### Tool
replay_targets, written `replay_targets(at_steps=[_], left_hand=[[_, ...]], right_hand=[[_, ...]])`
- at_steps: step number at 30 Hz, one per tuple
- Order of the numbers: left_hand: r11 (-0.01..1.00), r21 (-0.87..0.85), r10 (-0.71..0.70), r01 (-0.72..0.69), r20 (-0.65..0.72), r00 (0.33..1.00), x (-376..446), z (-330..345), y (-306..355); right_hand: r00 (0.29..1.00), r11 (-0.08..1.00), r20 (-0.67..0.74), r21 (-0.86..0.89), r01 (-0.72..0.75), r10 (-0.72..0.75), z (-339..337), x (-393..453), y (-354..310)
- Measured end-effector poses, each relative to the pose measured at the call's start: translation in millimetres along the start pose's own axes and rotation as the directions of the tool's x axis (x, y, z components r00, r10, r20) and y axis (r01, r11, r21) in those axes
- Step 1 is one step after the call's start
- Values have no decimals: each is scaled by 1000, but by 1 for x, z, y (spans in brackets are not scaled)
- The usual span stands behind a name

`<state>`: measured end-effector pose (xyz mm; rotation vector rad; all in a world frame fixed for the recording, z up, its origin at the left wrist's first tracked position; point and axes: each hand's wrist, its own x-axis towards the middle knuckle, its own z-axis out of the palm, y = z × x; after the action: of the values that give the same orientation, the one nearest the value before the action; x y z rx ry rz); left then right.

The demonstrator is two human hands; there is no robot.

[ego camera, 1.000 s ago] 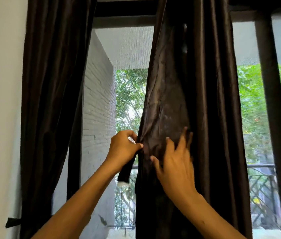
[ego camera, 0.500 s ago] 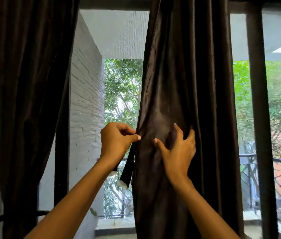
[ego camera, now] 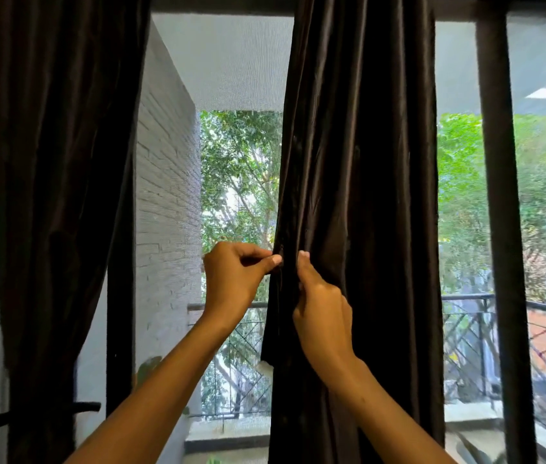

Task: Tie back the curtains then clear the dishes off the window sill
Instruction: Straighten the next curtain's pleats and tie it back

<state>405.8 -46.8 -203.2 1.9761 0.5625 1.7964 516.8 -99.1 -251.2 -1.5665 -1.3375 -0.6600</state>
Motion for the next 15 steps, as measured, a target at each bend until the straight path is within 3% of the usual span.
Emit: replay_targets(at_steps=[5, 8, 10, 12, 13, 15], left_hand=[[999, -32, 22, -21, 34, 999, -7, 0, 1], [1000, 7, 24, -24, 4, 1000, -4, 1, 3], [998, 62, 13, -12, -8, 1000, 2, 0, 2], [994, 109, 5, -5, -5, 1000, 6, -2, -1], [993, 117, 6, -5, -3, 1000, 6, -3, -3], [993, 117, 10, -11, 5, 1000, 5, -3, -4]], right_hand=[[982, 988, 117, 40, 147, -150, 2, -6, -5], [975, 976, 97, 112, 187, -198, 7, -7, -3], [978, 978, 60, 60, 199, -202, 10, -8, 0], [987, 993, -115, 19, 117, -114, 9, -7, 7], [978, 997, -204, 63, 48, -34, 7, -6, 10], [966, 972, -237, 232, -44, 100, 4, -5, 13]])
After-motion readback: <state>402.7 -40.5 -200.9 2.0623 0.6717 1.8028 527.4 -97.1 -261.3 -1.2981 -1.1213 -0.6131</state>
